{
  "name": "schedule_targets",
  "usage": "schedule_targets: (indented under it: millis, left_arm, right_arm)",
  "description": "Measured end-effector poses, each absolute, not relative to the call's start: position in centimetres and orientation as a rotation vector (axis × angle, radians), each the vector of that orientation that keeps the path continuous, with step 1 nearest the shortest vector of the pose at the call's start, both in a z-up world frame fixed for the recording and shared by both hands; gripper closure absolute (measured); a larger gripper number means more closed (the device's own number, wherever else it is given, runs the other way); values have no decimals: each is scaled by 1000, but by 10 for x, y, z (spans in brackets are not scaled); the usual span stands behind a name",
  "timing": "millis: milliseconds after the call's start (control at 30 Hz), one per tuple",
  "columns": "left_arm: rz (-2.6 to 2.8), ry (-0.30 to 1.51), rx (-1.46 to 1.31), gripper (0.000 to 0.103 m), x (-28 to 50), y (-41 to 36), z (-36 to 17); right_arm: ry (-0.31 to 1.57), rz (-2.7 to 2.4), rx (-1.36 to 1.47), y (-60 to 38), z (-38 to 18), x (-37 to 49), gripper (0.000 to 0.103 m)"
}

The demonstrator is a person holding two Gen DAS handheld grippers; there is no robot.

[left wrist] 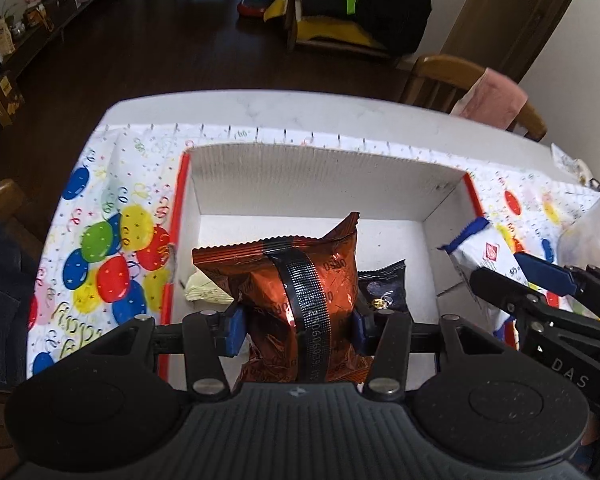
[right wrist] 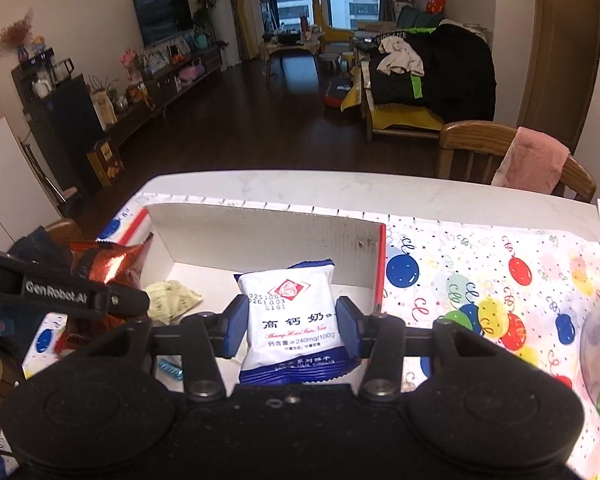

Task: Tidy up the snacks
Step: 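Carry both packets into the red box and open both tools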

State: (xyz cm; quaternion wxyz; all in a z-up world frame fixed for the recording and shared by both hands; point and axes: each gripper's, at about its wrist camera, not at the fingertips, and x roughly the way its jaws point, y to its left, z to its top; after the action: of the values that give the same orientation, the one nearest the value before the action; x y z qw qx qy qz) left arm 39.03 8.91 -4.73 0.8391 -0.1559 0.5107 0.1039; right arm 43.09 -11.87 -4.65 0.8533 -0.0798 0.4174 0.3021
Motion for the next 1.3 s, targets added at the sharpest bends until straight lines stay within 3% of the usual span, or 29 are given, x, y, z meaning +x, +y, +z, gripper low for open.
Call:
schedule_targets:
  millis: [400,1067,1300]
  left_arm:
    - [233,1199,-366,55,431,94,-84]
    - [248,1251,-366,53,447,103,-105]
    - [252,1234,-373,41,442,102,-99]
  right_arm:
    - [1053,639,-181,-79,-96,473,57]
    - [1101,651,-270,-57,-115,485,58]
    - [1086,657,-243,-69,-102,479,52]
